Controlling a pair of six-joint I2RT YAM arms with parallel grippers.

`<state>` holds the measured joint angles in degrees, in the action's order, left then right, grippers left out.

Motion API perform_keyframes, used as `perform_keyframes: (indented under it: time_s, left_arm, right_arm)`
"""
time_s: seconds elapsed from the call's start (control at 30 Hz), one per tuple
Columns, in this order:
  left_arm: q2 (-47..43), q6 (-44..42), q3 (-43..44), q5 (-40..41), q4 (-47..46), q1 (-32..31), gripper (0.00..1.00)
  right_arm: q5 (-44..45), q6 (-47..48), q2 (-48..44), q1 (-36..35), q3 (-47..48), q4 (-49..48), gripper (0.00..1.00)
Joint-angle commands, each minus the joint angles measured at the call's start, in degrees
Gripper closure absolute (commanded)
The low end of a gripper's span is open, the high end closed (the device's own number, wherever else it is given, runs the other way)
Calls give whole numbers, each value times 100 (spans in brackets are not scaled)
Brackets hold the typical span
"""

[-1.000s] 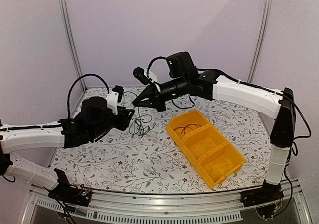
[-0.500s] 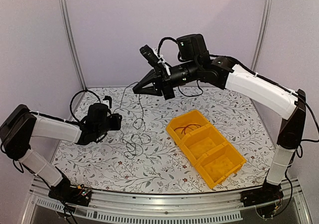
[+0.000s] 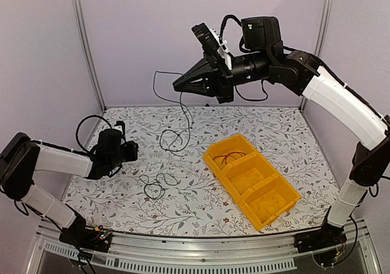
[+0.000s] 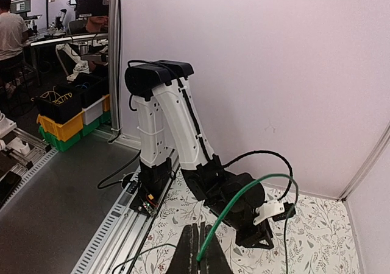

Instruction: Untangle the cables

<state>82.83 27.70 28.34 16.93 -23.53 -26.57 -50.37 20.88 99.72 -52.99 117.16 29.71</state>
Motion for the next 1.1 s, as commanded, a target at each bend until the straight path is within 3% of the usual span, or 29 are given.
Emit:
perform_keyframes:
  time_s: [0.0, 0.17, 0.27, 0.3, 0.37, 0.4, 0.53, 0.63, 0.73, 0.9, 1.07]
  left_arm:
    - [-357, -47, -22, 85, 236, 71, 65]
    - [-773, -94, -82, -72, 366, 86, 62]
    - [-1096, -121, 24, -365, 562, 85, 53]
    - [-1200, -122, 104, -474, 703, 85, 43]
    - [-1442, -58, 335, -705, 1034, 82, 3]
    - [-1530, 3, 480, -827, 1206, 88, 1]
    - [-1563, 577, 1144, -1676, 1811, 125, 0]
    - [-1199, 233, 2203, -2206, 2778, 127, 0]
    - [-888, -496, 3283, -2028, 3294, 133, 0]
    - [-822, -1673, 3658, -1717, 2559, 127, 0]
    - [-743, -1556, 3220, -1603, 1671, 250, 0]
  right_arm:
    - [427, 238, -37, 5, -245, 246, 100]
    - [699, 449, -270, 207, -514, 386, 100]
    - [737, 510, -495, 414, -784, 410, 100]
    - [755, 517, -556, 481, -876, 412, 100]
    - [816, 551, -725, 623, -1072, 433, 100]
    - [838, 585, -811, 684, -1160, 449, 100]
    - [1023, 711, -1112, 870, -1484, 537, 100]
    - [1163, 815, -1326, 979, -1692, 606, 100]
    - [1293, 876, -1527, 1067, -1846, 689, 100]
    - [1597, 1018, -1919, 1105, -2210, 908, 100]
    - [1848, 1167, -2407, 1380, -2719, 952, 100]
